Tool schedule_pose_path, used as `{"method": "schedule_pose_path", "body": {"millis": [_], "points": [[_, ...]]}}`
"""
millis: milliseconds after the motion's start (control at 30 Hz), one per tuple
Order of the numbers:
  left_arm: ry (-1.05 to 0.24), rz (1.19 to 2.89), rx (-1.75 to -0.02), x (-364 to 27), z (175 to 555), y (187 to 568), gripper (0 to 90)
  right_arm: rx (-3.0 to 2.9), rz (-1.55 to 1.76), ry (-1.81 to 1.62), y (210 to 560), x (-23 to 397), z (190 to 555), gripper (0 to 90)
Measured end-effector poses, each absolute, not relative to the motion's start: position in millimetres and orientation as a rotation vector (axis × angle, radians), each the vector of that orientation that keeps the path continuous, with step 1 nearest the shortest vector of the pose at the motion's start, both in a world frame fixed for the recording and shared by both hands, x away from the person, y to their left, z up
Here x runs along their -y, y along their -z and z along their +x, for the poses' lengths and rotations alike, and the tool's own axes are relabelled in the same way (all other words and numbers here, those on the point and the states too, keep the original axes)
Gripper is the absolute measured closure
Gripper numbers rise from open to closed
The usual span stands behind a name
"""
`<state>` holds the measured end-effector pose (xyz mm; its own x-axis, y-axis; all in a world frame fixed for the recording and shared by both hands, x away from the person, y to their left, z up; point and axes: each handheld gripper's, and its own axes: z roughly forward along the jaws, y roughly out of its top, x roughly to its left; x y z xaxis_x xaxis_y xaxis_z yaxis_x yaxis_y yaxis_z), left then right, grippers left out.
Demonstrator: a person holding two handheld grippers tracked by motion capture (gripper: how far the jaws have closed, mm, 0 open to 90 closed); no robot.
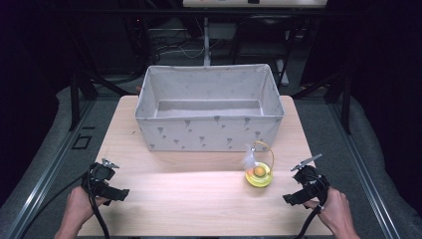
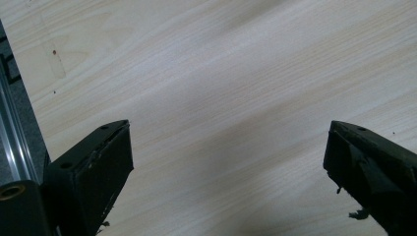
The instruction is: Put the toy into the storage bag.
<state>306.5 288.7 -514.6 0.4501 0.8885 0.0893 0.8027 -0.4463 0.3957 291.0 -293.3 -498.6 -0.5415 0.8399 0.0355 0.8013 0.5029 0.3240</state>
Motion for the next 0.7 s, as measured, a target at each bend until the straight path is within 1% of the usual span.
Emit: {"method": "schedule_pose_path", "body": {"millis": [300, 500, 700], "points": [[-0.400, 2.425, -1.446, -286, 304, 516, 4.0, -2.661, 1.358, -0.482, 486, 279, 298, 11.8], [-0.401, 2.426, -1.445, -286, 300, 516, 3.5, -2.712, 1.284, -0.483, 473, 270, 306, 8.1], [-0.389, 2.436, -1.442, -287, 300, 518, 3.4, -2.721, 1.234, -0.509, 465, 263, 308, 7.6]]}}
